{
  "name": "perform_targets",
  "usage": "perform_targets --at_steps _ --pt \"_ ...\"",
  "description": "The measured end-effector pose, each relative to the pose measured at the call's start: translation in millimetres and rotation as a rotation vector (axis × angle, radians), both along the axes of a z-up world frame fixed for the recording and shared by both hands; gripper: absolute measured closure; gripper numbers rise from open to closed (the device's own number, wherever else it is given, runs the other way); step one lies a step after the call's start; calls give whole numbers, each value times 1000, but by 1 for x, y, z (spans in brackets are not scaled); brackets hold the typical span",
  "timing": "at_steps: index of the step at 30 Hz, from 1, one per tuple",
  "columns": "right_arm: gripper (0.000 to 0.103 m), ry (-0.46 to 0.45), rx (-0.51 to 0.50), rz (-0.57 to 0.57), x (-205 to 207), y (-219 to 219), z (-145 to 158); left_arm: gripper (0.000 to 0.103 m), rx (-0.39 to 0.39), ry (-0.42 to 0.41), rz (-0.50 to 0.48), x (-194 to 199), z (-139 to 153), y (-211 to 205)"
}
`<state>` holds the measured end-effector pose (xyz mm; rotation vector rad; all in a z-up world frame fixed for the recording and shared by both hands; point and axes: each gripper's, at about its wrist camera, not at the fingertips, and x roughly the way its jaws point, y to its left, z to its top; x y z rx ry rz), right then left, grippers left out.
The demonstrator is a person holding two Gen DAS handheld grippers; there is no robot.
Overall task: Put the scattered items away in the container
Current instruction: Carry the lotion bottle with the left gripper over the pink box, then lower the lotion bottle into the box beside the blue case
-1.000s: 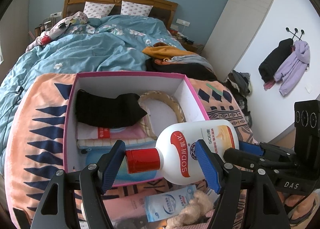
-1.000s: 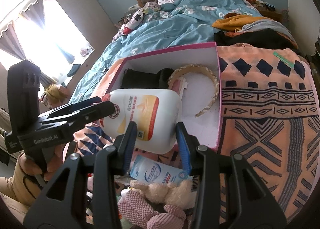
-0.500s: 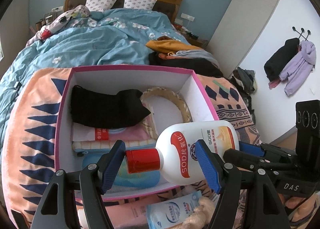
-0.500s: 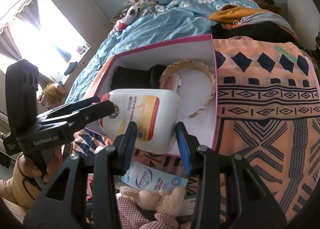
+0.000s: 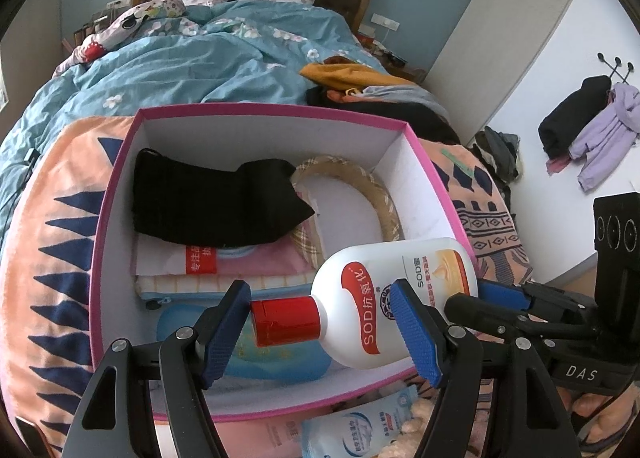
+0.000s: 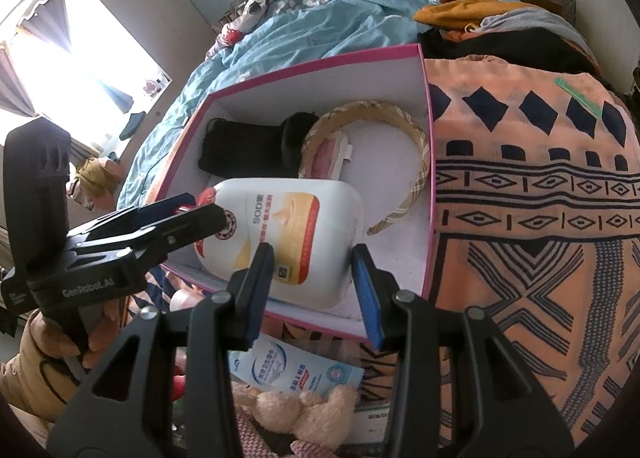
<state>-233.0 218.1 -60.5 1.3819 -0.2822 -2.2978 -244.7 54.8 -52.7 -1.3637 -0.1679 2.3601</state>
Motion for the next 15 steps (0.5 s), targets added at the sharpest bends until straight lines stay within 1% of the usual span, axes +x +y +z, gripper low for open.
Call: perform_targets --at_steps 15 --pt "60 -30 53 -2 -13 -1 -13 30 6 -34 -10 -11 -17 6"
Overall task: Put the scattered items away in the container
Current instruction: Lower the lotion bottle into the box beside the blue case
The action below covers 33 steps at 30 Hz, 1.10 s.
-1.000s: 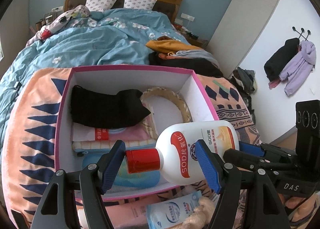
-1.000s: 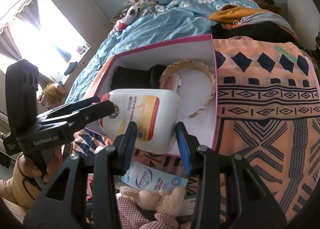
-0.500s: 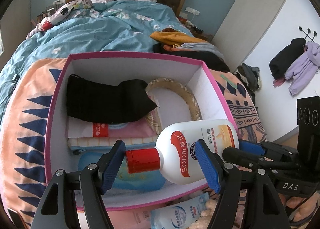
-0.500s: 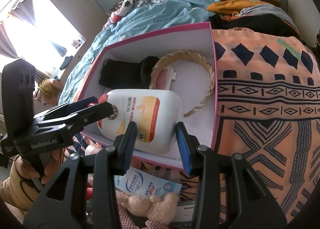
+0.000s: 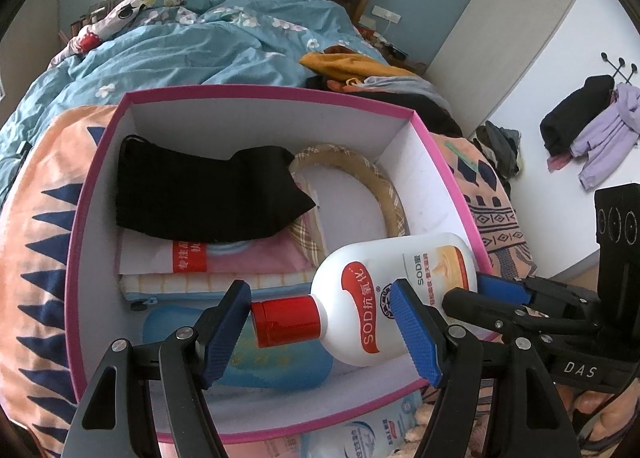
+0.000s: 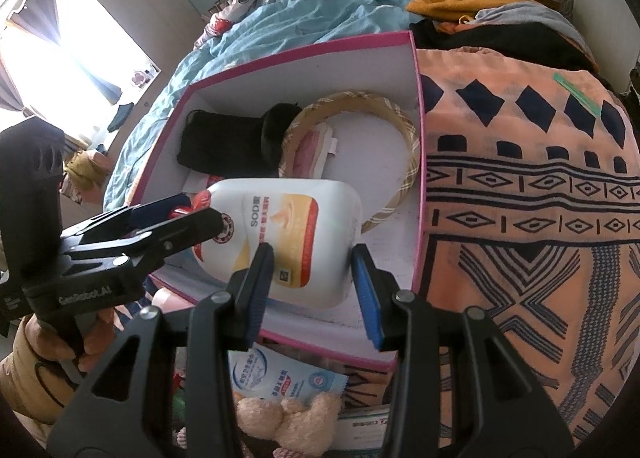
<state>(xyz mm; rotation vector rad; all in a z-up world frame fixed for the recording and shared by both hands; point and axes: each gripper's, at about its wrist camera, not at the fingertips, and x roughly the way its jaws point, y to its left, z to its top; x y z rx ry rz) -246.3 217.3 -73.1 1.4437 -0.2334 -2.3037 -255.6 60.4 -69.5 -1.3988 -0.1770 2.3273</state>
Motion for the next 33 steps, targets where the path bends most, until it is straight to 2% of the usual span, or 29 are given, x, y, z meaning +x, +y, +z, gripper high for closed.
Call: perform_targets --at_steps 12,13,15,17,23,28,33 --pt "60 -12 81 13 -6 -6 -8 31 -6 -35 -15 -8 -16 5" --pt "60 -14 80 16 -6 -6 -8 39 0 -43 -25 -8 -18 7" --pt "64 -14 75 26 -6 -8 -8 45 16 -61 -51 -9 -21 12" --pt "65 -9 85 34 -6 -12 -6 45 -4 -48 -69 -7 -22 20" --pt "65 -3 95 34 -6 -16 -5 45 2 -62 -82 -7 -27 25" --pt "65 -4 67 20 -2 -11 -2 44 28 -18 -45 -4 -17 8" --pt "65 -6 44 12 0 -9 -1 42 0 -37 -8 -9 -22 -11"
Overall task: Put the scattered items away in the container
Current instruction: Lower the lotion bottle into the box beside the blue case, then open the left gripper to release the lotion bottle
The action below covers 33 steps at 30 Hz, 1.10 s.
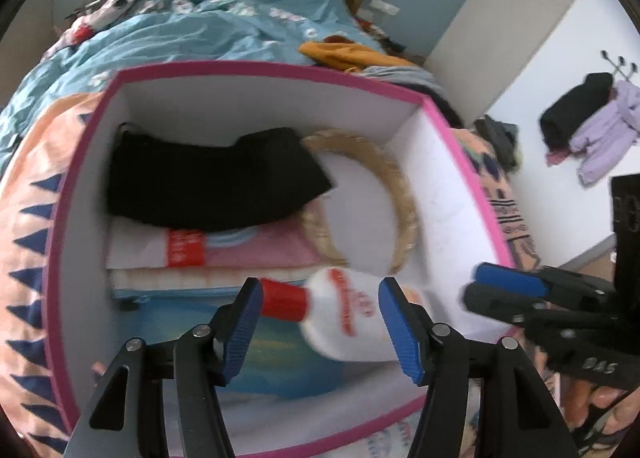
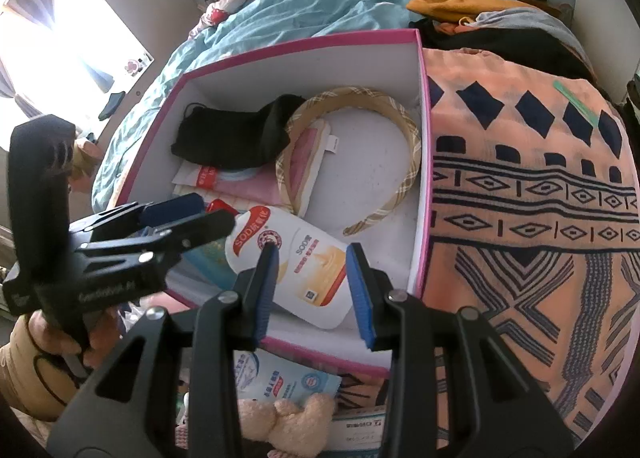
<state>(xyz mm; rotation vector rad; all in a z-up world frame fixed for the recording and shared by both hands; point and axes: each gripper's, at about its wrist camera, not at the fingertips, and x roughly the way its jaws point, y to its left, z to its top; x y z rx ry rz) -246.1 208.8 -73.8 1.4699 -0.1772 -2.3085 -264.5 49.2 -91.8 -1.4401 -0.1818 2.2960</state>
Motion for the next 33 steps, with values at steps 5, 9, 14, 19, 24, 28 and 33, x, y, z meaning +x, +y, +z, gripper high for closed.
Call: perform_targets --at_steps 5,9,14,19,24,28,33 --pt "65 -4 -21 -3 1 0 0 38 -3 -67 -48 -4 -15 6" --pt "65 -5 -40 -13 2 1 1 36 -16 -83 -131 -1 -19 28" --pt "65 -6 -57 -27 7 7 2 36 -10 -73 -202 7 -15 46" --pt "61 13 -101 -51 18 15 5 21 -27 -1 -148 18 2 44" --pt "53 28 -132 -65 33 17 7 17 -89 103 -94 39 21 39" --pt "43 50 -131 -60 45 15 10 9 -113 121 -65 54 28 30" --pt "33 78 -134 -61 61 16 19 0 -124 93 -32 64 29 20"
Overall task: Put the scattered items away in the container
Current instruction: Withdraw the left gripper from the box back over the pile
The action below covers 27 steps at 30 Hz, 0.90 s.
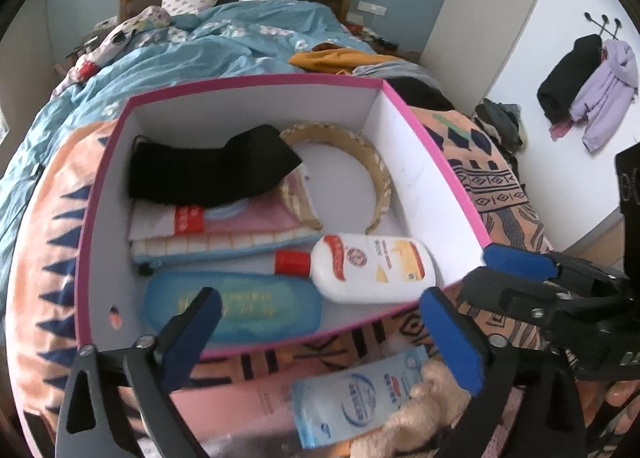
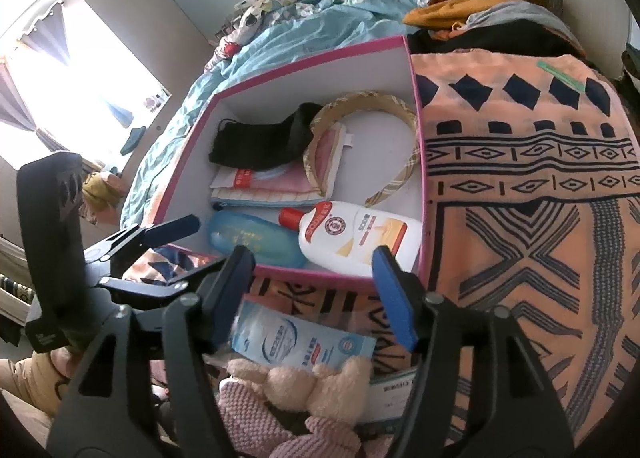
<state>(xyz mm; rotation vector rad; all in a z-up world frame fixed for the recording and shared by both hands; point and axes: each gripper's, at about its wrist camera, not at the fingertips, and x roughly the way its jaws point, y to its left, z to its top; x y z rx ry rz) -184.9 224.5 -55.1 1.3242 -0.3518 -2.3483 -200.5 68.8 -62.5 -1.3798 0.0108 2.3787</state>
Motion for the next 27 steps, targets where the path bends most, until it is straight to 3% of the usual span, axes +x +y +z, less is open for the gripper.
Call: perform_targets --at_steps 5,7,8,16,22,27 --pt "25 32 -2 6 21 1 10 0 -10 -9 29 14 4 -7" --pt "7 45 -8 17 31 0 15 0 -6 -35 40 20 4 -12" --pt "3 56 -11 27 37 0 20 0 -10 -37 48 24 5 -14" --pt "0 171 9 92 86 -6 64 0 -62 -26 126 60 18 -30" --pt "0 227 -1 109 124 -3 93 0 -58 0 139 94 34 -42" --pt "0 234 23 124 143 -6 94 0 -45 2 153 121 42 -52"
